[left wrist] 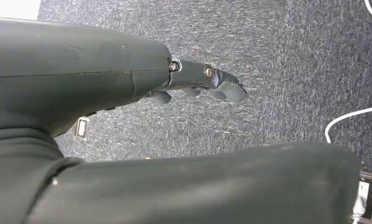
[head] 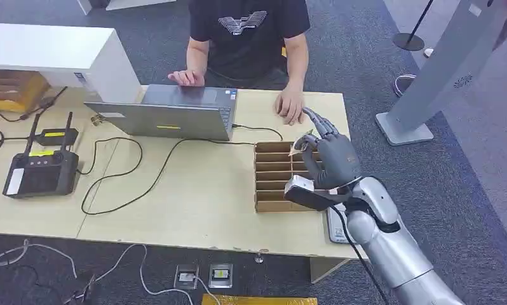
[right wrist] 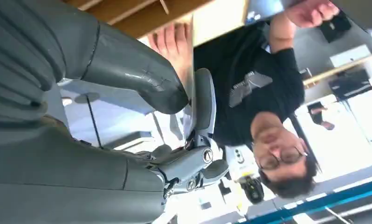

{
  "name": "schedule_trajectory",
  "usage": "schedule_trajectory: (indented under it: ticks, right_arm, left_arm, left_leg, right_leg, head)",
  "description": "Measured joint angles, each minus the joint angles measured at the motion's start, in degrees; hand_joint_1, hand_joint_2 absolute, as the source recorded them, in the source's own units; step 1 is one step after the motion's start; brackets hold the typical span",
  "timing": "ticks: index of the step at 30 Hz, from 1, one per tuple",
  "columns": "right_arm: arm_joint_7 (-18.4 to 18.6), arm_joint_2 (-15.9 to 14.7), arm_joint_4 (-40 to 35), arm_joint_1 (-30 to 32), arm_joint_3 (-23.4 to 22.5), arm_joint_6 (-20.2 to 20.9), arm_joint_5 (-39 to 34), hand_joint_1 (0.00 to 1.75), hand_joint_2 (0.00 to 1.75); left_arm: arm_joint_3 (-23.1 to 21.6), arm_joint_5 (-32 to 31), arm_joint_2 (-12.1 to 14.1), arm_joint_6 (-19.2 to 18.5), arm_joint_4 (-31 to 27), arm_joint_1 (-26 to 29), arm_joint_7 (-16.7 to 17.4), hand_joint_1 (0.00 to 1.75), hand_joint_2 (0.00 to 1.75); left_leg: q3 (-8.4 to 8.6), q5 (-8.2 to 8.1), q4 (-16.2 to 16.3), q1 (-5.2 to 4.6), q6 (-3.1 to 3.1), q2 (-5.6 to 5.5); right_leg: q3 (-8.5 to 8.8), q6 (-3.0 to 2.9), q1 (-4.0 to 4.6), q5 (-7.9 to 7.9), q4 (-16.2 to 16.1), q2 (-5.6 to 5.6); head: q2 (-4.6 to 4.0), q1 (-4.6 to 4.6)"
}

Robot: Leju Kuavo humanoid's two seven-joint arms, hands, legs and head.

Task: Pass the card to the sensor for recognition and then transmit it.

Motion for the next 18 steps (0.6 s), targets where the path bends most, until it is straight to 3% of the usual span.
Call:
schedule_trajectory:
  ticks: [18]
  right_arm:
    - [1.2,0.3,-7.7,-0.5,-2.9,2.0,0.0,1.75,1.75]
  left_arm:
    - [0.0,0.0,0.0,-0.2,0.0,0.1,-0.3,0.0,0.0]
  left_leg:
    - [0.02,0.0,0.0,0.0,0.0,0.01]
  right_leg:
    - [-0.01,0.0,0.0,0.0,0.0,0.03]
  head:
    - [0.0,0.0]
